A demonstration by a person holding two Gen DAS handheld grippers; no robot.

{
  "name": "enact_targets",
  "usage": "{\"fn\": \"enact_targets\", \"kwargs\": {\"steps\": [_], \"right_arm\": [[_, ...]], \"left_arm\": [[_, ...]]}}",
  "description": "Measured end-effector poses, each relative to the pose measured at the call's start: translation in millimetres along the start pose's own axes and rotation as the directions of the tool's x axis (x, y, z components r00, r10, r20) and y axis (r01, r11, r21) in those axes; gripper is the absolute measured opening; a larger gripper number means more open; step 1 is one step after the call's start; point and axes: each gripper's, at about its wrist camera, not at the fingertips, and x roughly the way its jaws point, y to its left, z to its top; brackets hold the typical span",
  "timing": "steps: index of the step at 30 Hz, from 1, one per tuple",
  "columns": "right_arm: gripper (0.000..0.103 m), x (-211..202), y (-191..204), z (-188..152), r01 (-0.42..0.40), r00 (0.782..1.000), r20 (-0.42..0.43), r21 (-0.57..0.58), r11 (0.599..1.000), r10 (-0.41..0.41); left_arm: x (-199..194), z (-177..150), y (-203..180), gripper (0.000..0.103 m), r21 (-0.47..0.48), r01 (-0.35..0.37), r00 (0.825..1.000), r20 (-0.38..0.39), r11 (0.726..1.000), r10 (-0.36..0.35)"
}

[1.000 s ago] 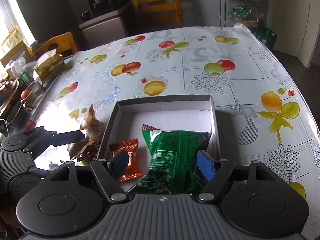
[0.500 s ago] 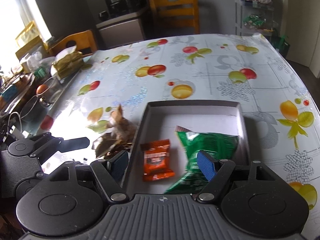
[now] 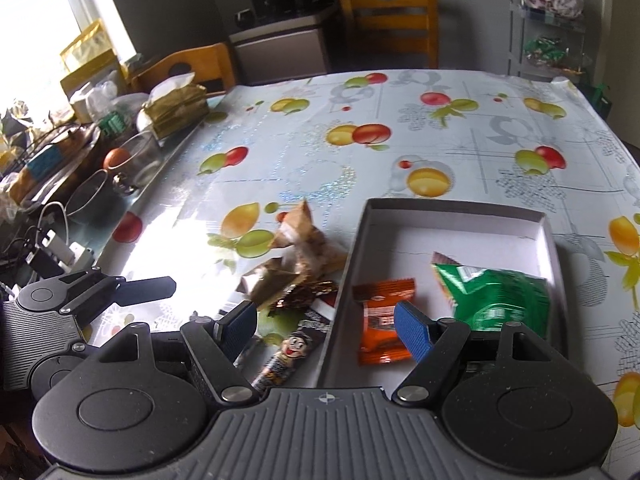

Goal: Organize snacks
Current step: 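Grasp the long red-wrapped bar with the left gripper while the right gripper withdraws from the box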

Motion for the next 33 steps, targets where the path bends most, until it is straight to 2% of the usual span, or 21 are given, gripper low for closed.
{"fn": "enact_targets", "kwargs": {"steps": [17,33], "right_arm": [[0.076,18,48,3,-0.063,0.997,-0.044,-0.083,0.995,0.059],[0.076,36,86,-14,-0.127,0.986,-0.129,-0.134,0.983,0.110]], "left_arm": [[-20,-33,44,0.080,-0.073,-0.054,0.998,-0.040,0.996,0.051],[-40,-75,61,0.080,-0.112,-0.089,0.992,-0.099,0.990,0.078]]}}
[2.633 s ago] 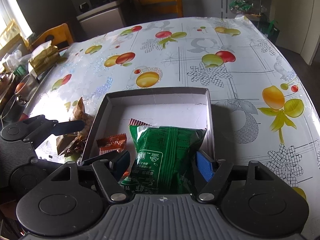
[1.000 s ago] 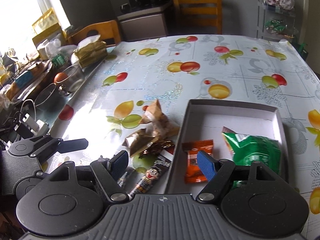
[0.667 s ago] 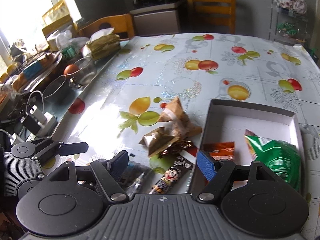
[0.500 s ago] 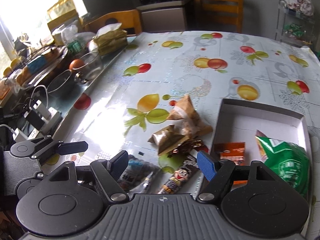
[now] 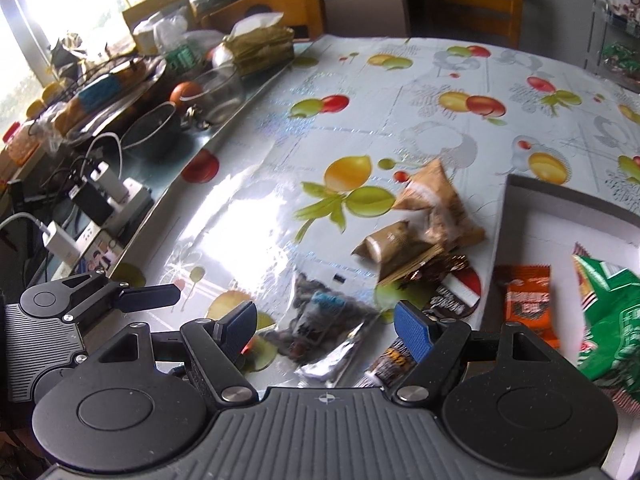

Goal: Organize snacks
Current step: 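Grasp the long red-wrapped bar with the left gripper while the right gripper withdraws from the box, then move the right gripper onto the clear bag of dark nuts and close on it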

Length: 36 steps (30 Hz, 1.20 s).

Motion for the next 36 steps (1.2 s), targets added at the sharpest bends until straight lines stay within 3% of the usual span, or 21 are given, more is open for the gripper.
{"fn": "enact_targets", "kwargs": {"steps": [9,21,36], "right_arm": [[0.076,12,11,-2,-0.006,1.000,-0.030,-0.012,1.000,0.005],[0.076,22,7,-1,0.018,0.998,-0.056,0.019,1.000,-0.017],[0.077,42,7,1,0.024,0.995,-0.101,0.066,0.998,-0.017]], "left_arm": [[5,-16,9,0.080,-0.012,0.000,0.999,-0.043,1.000,0.000],[17,-19,8,0.080,0.045,0.021,0.998,-0.058,0.999,-0.018],[26,-25,19,0.060,0.025,0.061,0.993,-0.102,0.998,-0.058]]}}
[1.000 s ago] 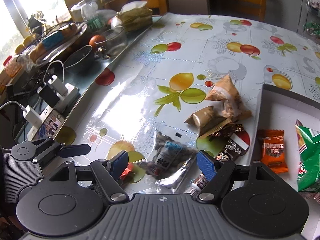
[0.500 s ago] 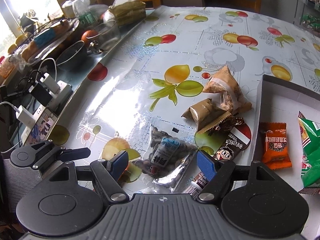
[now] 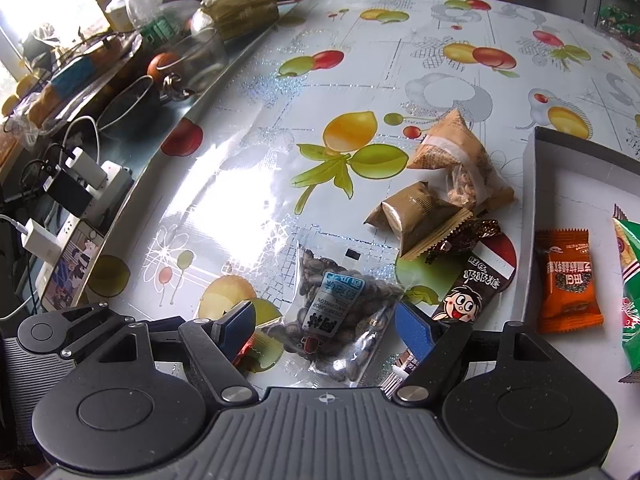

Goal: Organize snacks
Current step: 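Move the right gripper onto the clear bag of dark nuts and close on it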

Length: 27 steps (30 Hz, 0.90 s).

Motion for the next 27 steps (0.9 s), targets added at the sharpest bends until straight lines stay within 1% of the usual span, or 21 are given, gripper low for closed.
{"fn": "enact_targets", "kwargs": {"steps": [3,7,13,22,27], "right_arm": [[0.080,2,0,0,0.002,1.000,-0.006,0.009,1.000,-0.002],[0.080,5,-2,0,0.010,1.000,-0.013,0.025,1.000,-0.010],[0.080,11,-3,1,0.020,1.000,-0.021,0.045,0.999,-0.019],[0.080,20,0,3,0.027,0.999,-0.037,0.039,0.999,-0.025],[0.080,24,1,5,0.031,0.999,-0.043,0.029,0.999,-0.029]], "left_arm": [[1,-1,1,0.060,0.006,0.005,1.000,0.000,1.000,-0.005],[1,-1,1,0.058,0.014,0.012,1.000,0.003,1.000,-0.012],[1,-1,1,0.044,0.036,0.013,1.000,0.015,0.999,-0.014],[1,2,3,0.043,0.054,0.026,1.000,0.005,0.998,-0.026],[1,2,2,0.043,0.074,0.020,1.000,0.000,0.997,-0.020]]}}
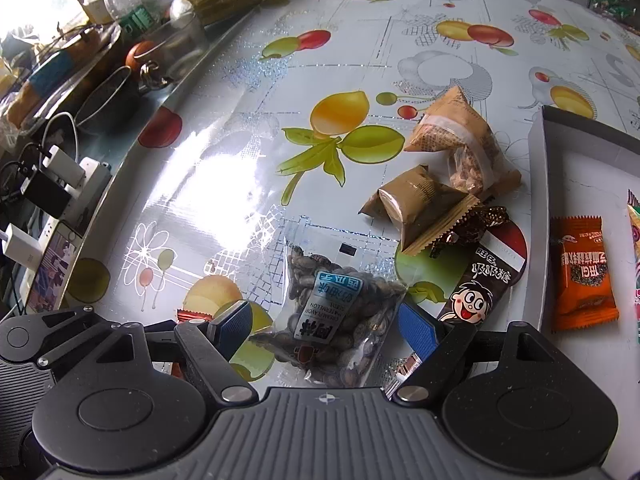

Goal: Organize snacks
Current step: 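Move the right gripper onto the clear bag of dark nuts and close on it, then lift the nut bag with the right gripper toward the white box while the left gripper holds the red bar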

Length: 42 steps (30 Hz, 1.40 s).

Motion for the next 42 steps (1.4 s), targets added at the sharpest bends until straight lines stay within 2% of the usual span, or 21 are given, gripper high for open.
{"fn": "enact_targets", "kwargs": {"steps": [4,6,8,10,17,24,27,42], "right_arm": [[0.080,3,1,0,0.002,1.000,-0.006,-0.013,1.000,-0.002],[0.080,4,2,0,0.007,1.000,-0.007,-0.022,1.000,-0.007],[0.080,5,2,0,0.010,1.000,-0.008,-0.027,1.000,-0.010],[0.080,6,3,0,0.010,1.000,-0.007,-0.031,0.999,-0.010],[0.077,9,4,2,0.011,1.000,-0.012,-0.040,0.999,-0.011],[0.064,10,4,2,0.006,1.000,-0.007,-0.051,0.999,-0.007],[0.061,10,3,3,0.001,1.000,-0.006,-0.052,0.999,-0.001],[0.058,-9,-2,4,-0.020,0.999,0.045,-0.065,0.998,0.023]], "left_arm": [[0,0,0,0.043,0.004,0.002,1.000,-0.003,1.000,-0.002],[0,0,0,0.037,0.011,0.002,1.000,-0.003,1.000,-0.002],[-1,0,0,0.024,0.010,0.008,1.000,-0.001,1.000,-0.008],[-1,1,1,0.019,0.008,0.014,1.000,-0.003,1.000,-0.014],[-1,1,2,0.018,0.005,0.018,1.000,-0.002,1.000,-0.018],[0,4,4,0.018,-0.007,0.015,1.000,0.005,1.000,-0.015],[0,6,4,0.018,-0.005,0.012,1.000,0.011,1.000,-0.012],[-5,21,3,0.018,-0.022,-0.002,0.999,0.046,1.000,0.003]]}}
